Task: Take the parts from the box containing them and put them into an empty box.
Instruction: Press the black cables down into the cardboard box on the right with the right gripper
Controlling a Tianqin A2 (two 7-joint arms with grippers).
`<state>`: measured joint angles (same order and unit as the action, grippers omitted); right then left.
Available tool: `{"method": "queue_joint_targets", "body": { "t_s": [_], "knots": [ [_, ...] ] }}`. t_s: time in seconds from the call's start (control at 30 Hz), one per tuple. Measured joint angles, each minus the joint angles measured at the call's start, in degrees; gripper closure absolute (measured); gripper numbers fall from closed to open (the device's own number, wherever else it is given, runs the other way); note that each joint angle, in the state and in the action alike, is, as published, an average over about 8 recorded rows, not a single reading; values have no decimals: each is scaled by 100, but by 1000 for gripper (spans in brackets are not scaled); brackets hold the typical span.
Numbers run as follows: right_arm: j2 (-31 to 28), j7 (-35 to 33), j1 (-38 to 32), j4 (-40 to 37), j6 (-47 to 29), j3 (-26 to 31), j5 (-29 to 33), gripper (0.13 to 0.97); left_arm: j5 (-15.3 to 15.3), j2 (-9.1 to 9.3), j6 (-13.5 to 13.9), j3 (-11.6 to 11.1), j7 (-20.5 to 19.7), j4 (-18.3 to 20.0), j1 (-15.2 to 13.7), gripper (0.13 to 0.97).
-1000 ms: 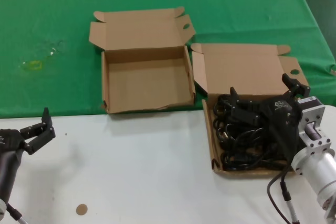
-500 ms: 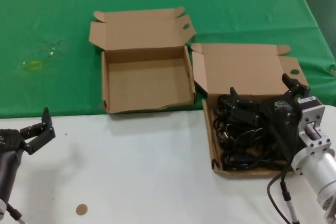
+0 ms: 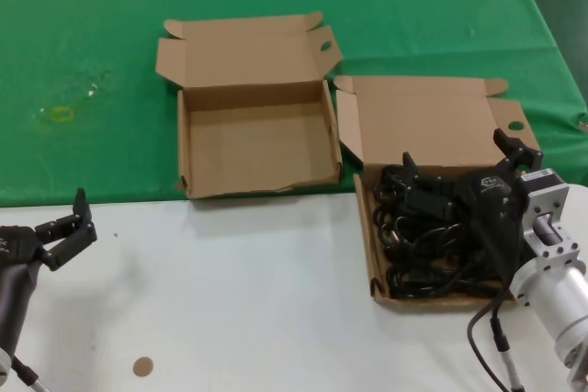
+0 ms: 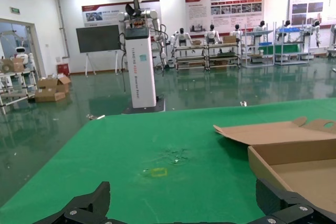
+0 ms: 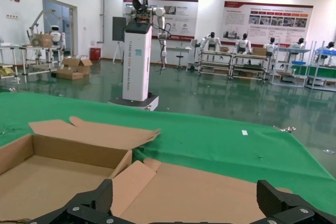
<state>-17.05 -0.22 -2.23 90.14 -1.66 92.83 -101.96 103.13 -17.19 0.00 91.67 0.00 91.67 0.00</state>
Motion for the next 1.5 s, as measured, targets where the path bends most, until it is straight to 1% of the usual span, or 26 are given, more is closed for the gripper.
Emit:
{"method": "queue_joint_targets", "body": {
  "t_s": [0.63,0.9,0.93,1.13,1.2,1.23,1.27,1.37,1.5],
  "knots": [
    [0,0,0,0,0,0,0,129,0,0,0,0,0,0,0,143],
    [-4,3,0,1,3,6,-2,129,0,0,0,0,0,0,0,221],
    [-11,6,0,3,11,15,-6,129,0,0,0,0,0,0,0,221],
    [-109,6,6,77,155,145,-32,129,0,0,0,0,0,0,0,334],
    [-199,-17,5,131,247,236,-71,129,-1,0,0,0,0,0,0,372],
    [-266,-35,1,162,303,296,-114,129,-1,0,0,0,0,0,0,372],
    [-353,-56,-7,194,366,370,-177,129,-1,0,0,0,0,0,0,399],
    [-757,-129,-56,303,590,686,-506,129,-1,0,0,0,0,0,0,482],
    [-1562,-204,-194,469,847,1254,-1127,129,-1,0,0,0,0,0,0,591]
  ]
}}
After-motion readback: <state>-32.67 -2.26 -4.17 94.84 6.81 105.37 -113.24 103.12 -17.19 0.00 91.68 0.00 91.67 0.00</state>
